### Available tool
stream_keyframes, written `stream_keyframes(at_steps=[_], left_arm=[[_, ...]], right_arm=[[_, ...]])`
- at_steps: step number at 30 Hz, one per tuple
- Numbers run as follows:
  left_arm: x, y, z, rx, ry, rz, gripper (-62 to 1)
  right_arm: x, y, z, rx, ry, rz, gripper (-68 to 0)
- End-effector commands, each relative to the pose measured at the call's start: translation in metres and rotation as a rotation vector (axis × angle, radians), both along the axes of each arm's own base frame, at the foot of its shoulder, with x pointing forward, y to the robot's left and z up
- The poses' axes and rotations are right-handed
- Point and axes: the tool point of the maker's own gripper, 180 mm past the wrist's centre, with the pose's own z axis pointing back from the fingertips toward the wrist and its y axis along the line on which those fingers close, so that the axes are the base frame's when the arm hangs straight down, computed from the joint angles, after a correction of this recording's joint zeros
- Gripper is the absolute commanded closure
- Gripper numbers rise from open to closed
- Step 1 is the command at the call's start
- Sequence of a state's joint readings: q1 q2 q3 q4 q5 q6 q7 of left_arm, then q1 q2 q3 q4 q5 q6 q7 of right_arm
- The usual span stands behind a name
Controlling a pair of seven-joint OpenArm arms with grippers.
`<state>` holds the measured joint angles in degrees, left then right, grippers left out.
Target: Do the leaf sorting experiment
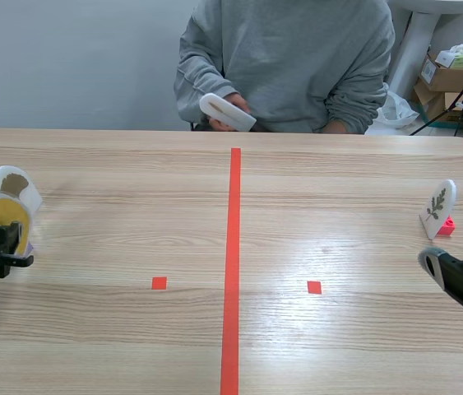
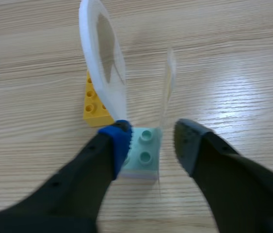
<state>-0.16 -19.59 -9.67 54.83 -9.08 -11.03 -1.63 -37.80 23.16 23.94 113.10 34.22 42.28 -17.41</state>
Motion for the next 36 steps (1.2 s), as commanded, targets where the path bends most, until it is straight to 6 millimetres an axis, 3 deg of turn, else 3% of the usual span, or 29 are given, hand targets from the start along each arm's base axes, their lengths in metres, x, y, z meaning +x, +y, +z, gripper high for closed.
stream_keyframes(at_steps=[1, 5, 8, 13, 18, 22, 29, 36], left_arm=[[0.008, 0.001, 0.015, 0.006, -0.047, -0.004, -37.6], [0.008, 0.005, 0.016, 0.016, -0.052, 0.015, -53.0], [0.008, 0.005, 0.016, 0.018, -0.052, 0.016, -60.6], [0.0, -0.005, 0.028, 0.043, -0.085, -0.029, -62.2], [-0.021, -0.023, 0.067, 0.104, -0.154, -0.113, -62.2], [-0.048, -0.06, 0.094, 0.108, -0.191, -0.221, -62.2], [-0.098, -0.136, 0.116, -0.027, -0.167, -0.468, -62.2], [-0.123, -0.174, 0.137, -0.099, -0.148, -0.609, -62.2]], right_arm=[[0.002, 0.0, 0.005, 0.009, -0.02, 0.002, -63.2], [0.002, 0.0, 0.005, 0.009, -0.02, 0.002, -63.2], [0.002, 0.0, 0.005, 0.009, -0.02, 0.002, -63.2], [0.002, -0.001, 0.004, 0.005, -0.013, 0.001, -63.2], [0.002, -0.001, 0.003, 0.002, -0.01, 0.001, -63.2], [0.002, -0.001, 0.003, 0.001, -0.008, 0.001, -63.2], [0.002, -0.001, 0.003, 0.001, -0.008, 0.001, -63.2], [0.002, -0.001, 0.003, 0.001, -0.008, 0.001, -63.2]])
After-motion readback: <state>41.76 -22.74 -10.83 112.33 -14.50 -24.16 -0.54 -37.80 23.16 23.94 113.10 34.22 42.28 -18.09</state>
